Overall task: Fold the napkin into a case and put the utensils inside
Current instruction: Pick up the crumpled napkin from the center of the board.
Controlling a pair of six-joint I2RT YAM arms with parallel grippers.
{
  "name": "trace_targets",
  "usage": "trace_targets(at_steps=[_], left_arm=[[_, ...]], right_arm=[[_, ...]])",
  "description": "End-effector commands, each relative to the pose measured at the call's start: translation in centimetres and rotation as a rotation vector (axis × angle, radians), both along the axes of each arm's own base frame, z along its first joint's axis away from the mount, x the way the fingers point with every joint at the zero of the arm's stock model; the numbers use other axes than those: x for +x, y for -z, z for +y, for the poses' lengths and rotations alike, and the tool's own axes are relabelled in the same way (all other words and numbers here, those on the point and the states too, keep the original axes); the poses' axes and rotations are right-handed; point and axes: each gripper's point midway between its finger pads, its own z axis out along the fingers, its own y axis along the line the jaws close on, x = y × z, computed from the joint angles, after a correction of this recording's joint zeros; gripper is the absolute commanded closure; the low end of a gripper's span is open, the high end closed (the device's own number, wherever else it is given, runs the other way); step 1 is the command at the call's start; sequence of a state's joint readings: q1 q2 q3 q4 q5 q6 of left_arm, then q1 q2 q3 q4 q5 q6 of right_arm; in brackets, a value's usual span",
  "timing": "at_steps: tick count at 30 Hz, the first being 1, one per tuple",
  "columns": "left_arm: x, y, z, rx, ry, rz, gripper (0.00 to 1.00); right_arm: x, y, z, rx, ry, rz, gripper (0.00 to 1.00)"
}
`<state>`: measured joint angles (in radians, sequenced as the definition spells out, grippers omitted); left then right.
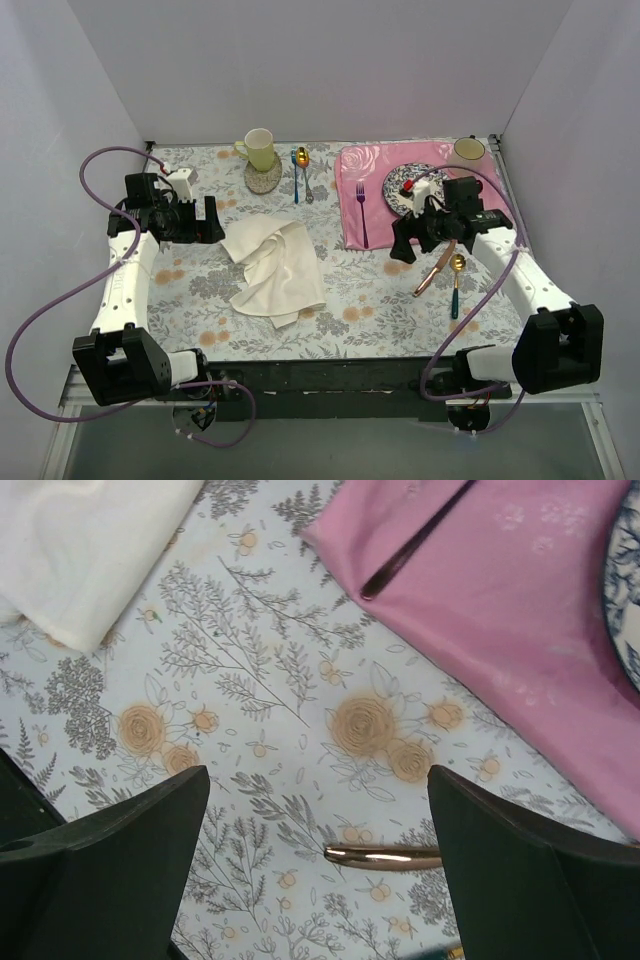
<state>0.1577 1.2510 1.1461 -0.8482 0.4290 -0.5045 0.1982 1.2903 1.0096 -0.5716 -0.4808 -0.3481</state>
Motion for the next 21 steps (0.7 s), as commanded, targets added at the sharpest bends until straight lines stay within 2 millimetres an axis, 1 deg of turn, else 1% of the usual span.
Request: trace_targets(at_steps=[1, 2, 4, 5, 7, 8, 10, 11, 13, 14, 16, 17, 18, 19, 20, 21], left_arm=[[-0.3, -1.2, 0.3, 0.033, 0.014, -0.040, 0.02], [-0.3, -1.4, 0.1, 0.027, 0.028, -0.041, 0.02], [-0.2, -1.9, -0.2, 0.016, 0.044, -0.046, 0.02], [-0.3, -2.3, -0.3, 0.011, 0.050, -0.059, 0.02], [-0.2, -2.8, -0.3, 0.013, 0.049, -0.087, 0.02], [-0.4, -3.1, -0.4, 0.013, 0.050, -0.103, 0.02], [-0.6, -3.3, -0.7, 0.014, 0.075, -0.128, 0.02], [-0.9, -3.2, -1.0, 0.011, 0.097, -0.133, 0.02], [-1.4, -3.8, -1.5, 0.014, 0.146, -0.172, 0.02], [-1.7, -3.7, -1.7, 0.015, 0.163, -0.178, 0.02], [-2.1, -3.9, -1.9, 0.019, 0.191, -0.197, 0.02], [-2.2, -3.9, -2.0, 0.017, 0.198, -0.198, 0.02], [-2.4, -3.6, -2.1, 0.012, 0.198, -0.193, 0.02], [-2.5, -3.7, -2.4, 0.003, 0.214, -0.200, 0.02], [-2.6, -3.6, -2.5, -0.003, 0.222, -0.202, 0.02], [-2.8, -3.4, -2.7, -0.008, 0.231, -0.201, 0.02]], right_arm=[[-0.1, 0.0, 3.5, 0.012, -0.104, -0.019, 0.01], [-0.4, 0.4, 4.7, 0.016, -0.133, -0.003, 0.01], [-0.3, 0.0, 6.3, 0.036, -0.153, 0.005, 0.01], [-0.5, 0.5, 7.8, 0.036, -0.186, 0.016, 0.01], [-0.8, 0.7, 9.5, 0.046, -0.205, 0.036, 0.01], [-1.1, 1.0, 11.1, 0.043, -0.237, 0.040, 0.01], [-1.7, 1.3, 12.8, 0.042, -0.264, 0.058, 0.02], [-2.4, 2.1, 14.1, 0.030, -0.284, 0.087, 0.03], [-2.9, 2.9, 15.4, 0.016, -0.307, 0.102, 0.03], [-3.4, 3.8, 16.4, -0.006, -0.327, 0.117, 0.04], [-4.0, 4.6, 17.3, -0.024, -0.350, 0.127, 0.06], [-4.5, 5.8, 17.9, -0.050, -0.366, 0.146, 0.06], [-4.6, 6.0, 18.3, -0.058, -0.371, 0.151, 0.07], [-5.1, 6.5, 18.8, -0.070, -0.384, 0.158, 0.07], [-5.1, 7.5, 18.9, -0.094, -0.380, 0.173, 0.07], [-5.0, 7.6, 19.3, -0.097, -0.375, 0.178, 0.07]])
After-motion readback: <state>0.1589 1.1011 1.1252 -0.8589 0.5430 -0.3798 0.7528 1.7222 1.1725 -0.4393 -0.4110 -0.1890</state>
